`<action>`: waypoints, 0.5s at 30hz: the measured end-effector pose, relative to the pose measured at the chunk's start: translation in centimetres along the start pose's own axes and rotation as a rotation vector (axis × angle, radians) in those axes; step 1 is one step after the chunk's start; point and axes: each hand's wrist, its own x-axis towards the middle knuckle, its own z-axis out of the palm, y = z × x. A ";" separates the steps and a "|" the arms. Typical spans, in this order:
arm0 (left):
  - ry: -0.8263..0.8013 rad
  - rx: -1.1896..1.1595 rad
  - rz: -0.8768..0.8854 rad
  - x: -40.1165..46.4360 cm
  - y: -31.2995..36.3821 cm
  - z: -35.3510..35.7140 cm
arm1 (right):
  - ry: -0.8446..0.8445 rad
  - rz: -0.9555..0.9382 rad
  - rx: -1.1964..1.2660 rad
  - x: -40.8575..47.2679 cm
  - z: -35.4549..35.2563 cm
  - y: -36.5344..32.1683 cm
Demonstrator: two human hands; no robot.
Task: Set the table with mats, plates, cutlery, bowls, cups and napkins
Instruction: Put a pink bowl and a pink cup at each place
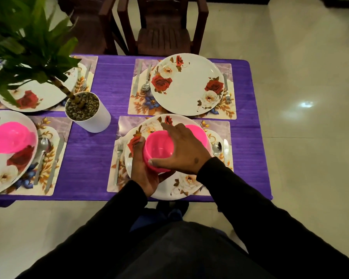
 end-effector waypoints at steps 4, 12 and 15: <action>-0.053 0.021 -0.022 -0.1 -0.1 0.6 | 0.074 0.023 0.046 -0.9 -1.2 -0.2; -0.148 0.034 -0.062 -1.1 -1.4 3.6 | 0.197 0.072 0.178 -2.6 -4.7 1.7; -0.159 0.010 -0.078 -1.3 -2.4 5.5 | 0.210 0.058 0.193 -2.4 -6.3 3.1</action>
